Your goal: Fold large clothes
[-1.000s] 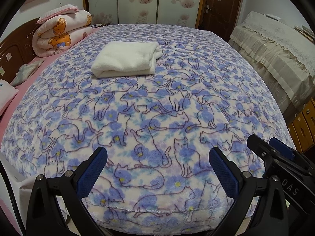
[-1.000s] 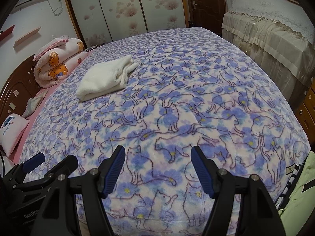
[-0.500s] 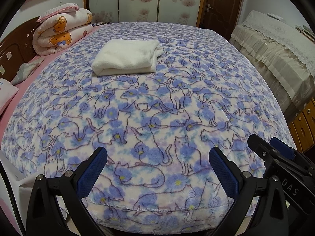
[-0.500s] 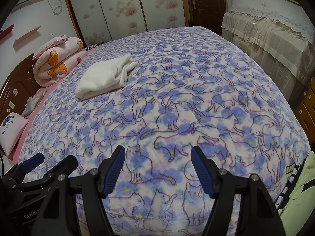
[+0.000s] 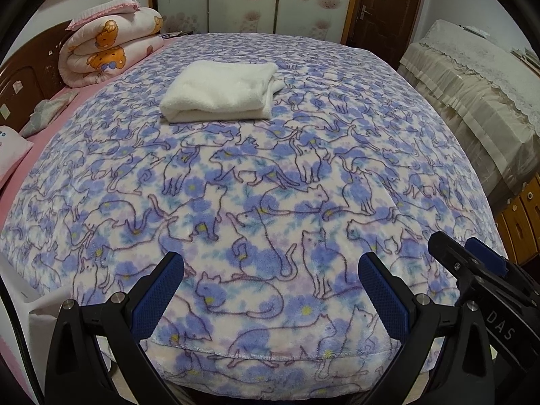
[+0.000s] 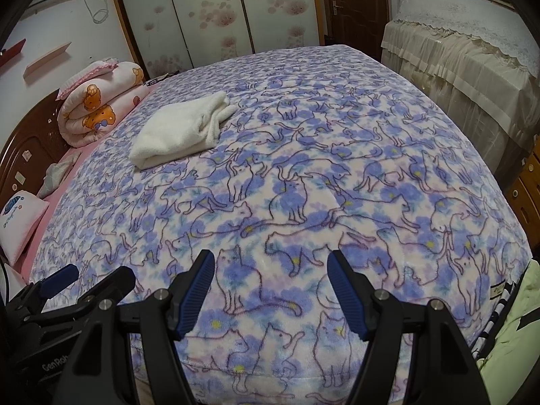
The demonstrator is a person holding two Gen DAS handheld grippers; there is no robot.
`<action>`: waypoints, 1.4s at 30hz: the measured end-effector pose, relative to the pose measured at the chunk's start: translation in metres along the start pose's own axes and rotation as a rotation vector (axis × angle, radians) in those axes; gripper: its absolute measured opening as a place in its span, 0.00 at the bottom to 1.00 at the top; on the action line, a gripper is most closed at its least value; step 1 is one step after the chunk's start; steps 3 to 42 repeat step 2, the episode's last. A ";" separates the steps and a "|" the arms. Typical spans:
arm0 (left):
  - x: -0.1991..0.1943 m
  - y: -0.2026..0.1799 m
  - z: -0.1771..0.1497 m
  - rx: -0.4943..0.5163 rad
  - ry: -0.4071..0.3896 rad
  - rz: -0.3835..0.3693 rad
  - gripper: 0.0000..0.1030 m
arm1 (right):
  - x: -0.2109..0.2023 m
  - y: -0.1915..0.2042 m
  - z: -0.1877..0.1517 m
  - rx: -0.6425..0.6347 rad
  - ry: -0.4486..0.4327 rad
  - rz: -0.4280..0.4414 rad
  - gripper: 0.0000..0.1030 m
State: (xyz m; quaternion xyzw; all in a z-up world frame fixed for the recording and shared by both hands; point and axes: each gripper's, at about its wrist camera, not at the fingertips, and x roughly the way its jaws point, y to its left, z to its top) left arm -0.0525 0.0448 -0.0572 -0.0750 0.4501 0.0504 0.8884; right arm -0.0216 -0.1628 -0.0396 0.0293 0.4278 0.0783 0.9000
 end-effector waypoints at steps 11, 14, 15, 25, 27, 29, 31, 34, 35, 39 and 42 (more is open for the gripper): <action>0.000 0.000 0.000 -0.002 -0.003 0.007 0.99 | 0.001 -0.003 -0.003 -0.001 0.002 0.003 0.68; 0.000 0.000 0.000 -0.002 -0.003 0.007 0.99 | 0.001 -0.003 -0.003 -0.001 0.002 0.003 0.68; 0.000 0.000 0.000 -0.002 -0.003 0.007 0.99 | 0.001 -0.003 -0.003 -0.001 0.002 0.003 0.68; 0.000 0.000 0.000 -0.002 -0.003 0.007 0.99 | 0.001 -0.003 -0.003 -0.001 0.002 0.003 0.68; 0.000 0.000 0.000 -0.002 -0.003 0.007 0.99 | 0.001 -0.003 -0.003 -0.001 0.002 0.003 0.68; 0.000 0.000 0.000 -0.002 -0.003 0.007 0.99 | 0.001 -0.003 -0.003 -0.001 0.002 0.003 0.68; 0.000 0.000 0.000 -0.002 -0.003 0.007 0.99 | 0.001 -0.003 -0.003 -0.001 0.002 0.003 0.68; 0.000 0.000 0.000 -0.002 -0.003 0.007 0.99 | 0.001 -0.003 -0.003 -0.001 0.002 0.003 0.68; 0.000 0.000 0.000 -0.002 -0.003 0.007 0.99 | 0.001 -0.003 -0.003 -0.001 0.002 0.003 0.68; 0.000 0.000 0.000 -0.002 -0.003 0.007 0.99 | 0.001 -0.003 -0.003 -0.001 0.002 0.003 0.68; 0.000 0.000 0.000 -0.002 -0.003 0.007 0.99 | 0.001 -0.003 -0.003 -0.001 0.002 0.003 0.68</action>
